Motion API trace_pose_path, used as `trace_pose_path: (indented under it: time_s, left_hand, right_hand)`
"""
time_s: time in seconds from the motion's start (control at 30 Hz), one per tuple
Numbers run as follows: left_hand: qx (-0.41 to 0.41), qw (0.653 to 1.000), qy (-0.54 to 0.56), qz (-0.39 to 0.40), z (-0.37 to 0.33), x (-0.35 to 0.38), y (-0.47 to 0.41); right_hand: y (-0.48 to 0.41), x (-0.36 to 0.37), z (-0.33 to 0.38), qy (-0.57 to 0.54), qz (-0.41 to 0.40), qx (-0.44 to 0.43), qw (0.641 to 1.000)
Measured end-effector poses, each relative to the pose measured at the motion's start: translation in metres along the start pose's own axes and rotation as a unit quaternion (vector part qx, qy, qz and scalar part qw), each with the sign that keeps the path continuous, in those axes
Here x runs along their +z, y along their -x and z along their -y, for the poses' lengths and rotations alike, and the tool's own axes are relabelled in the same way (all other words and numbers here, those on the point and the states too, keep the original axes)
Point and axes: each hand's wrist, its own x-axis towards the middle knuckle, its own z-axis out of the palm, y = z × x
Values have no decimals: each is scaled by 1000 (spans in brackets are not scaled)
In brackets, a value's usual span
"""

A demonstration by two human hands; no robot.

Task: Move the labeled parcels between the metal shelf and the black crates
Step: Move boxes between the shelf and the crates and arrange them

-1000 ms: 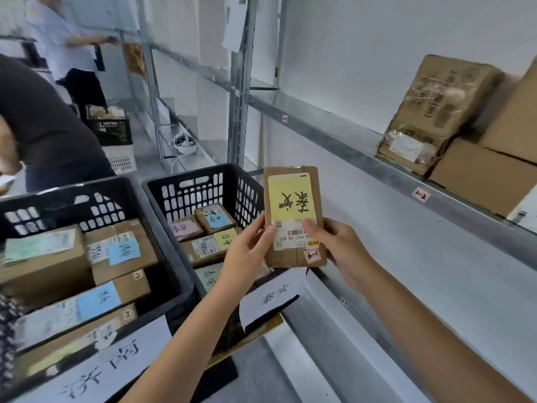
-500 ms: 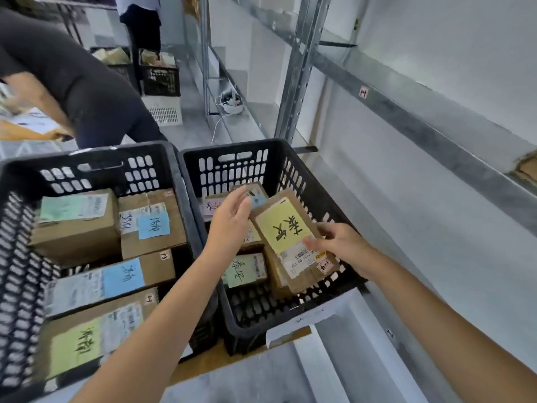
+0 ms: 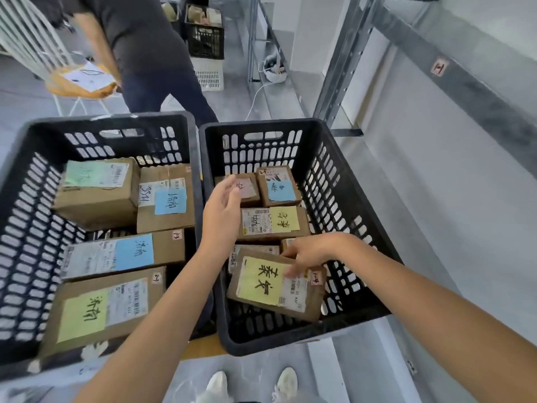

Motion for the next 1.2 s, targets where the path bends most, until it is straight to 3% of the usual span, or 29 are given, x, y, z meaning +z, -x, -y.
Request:
trace_pose_path:
  time_s: [0.1, 0.17, 0.43, 0.63, 0.73, 1.0, 1.2]
  left_hand:
    - [0, 1000, 7, -11, 2, 2, -2]
    - [2, 1000, 14, -12, 4, 2, -3]
    - [10, 1000, 7, -12, 9, 7, -4]
    - [3, 1000, 16, -8, 11, 6, -5]
    - [2, 1000, 21, -6, 10, 5, -4]
    - [5, 1000, 25, -1, 5, 6, -1]
    - [9, 999, 31, 7, 5, 6, 1]
  right_hand:
    - [-15, -5, -1, 23, 102, 4, 995]
    - [-22, -6, -7, 12, 128, 3, 992]
    - [-44, 30, -8, -41, 93, -33, 994]
    - [-57, 43, -4, 21, 57, 0, 998]
    - [-56, 35, -12, -1, 61, 21, 998]
    - [-82, 45, -3, -74, 40, -56, 995]
    - [-88, 33, -3, -110, 73, -83, 988]
